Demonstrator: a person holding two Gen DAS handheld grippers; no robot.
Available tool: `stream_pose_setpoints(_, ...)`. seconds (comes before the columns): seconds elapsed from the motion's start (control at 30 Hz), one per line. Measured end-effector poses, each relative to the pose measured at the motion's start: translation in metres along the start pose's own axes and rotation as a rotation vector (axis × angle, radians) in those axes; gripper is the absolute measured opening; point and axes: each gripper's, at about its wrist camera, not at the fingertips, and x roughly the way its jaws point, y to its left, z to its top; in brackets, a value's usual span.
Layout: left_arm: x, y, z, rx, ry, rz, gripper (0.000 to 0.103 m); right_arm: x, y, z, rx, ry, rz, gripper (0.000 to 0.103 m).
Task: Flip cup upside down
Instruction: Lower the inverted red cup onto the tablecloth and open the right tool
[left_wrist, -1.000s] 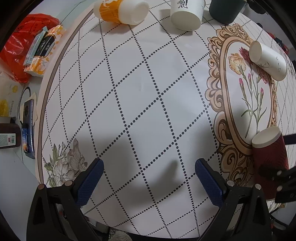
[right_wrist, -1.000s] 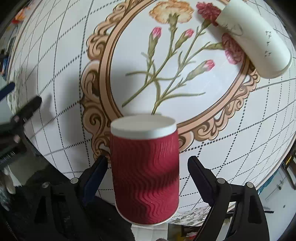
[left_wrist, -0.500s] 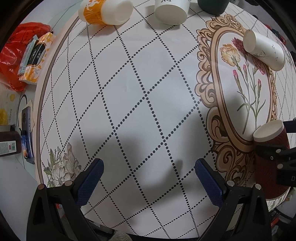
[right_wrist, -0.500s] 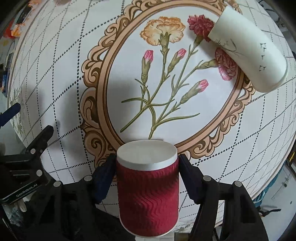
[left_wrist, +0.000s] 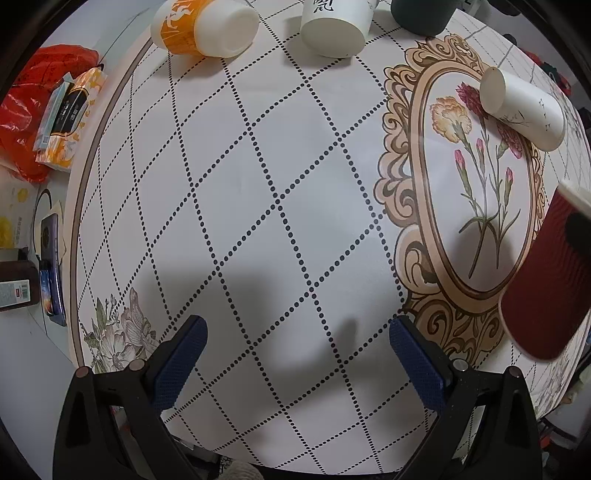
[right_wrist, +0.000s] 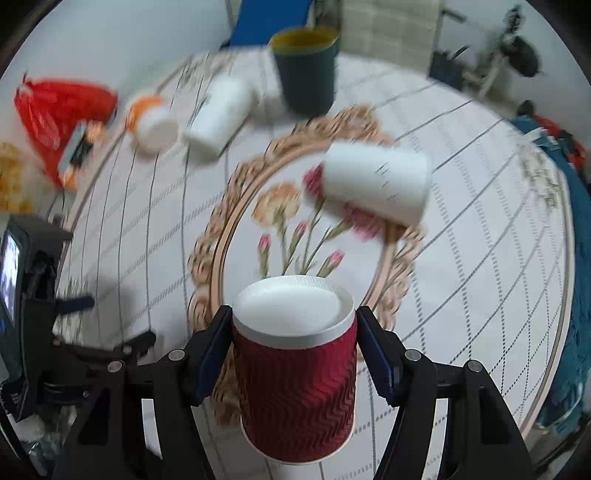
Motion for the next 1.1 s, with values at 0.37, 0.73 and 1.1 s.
stream_pose_setpoints(0.37,0.005,-0.002,-0.005,0.031,0.002,0.018,0.101,-0.012,0.054,-0.02,0.061,-0.358,-0.104,0.069)
stream_pose_setpoints(0.73,0.013,-0.017,-0.024,0.087,-0.006,0.024,0.101,-0.016,0.053,-0.061,0.04,-0.384,-0.16,0.071)
stream_pose_setpoints(1.1,-0.009,-0.031,-0.05,0.157,-0.077,-0.004,0.101,-0.015,0.04,-0.077,0.129,-0.295,-0.161,0.09)
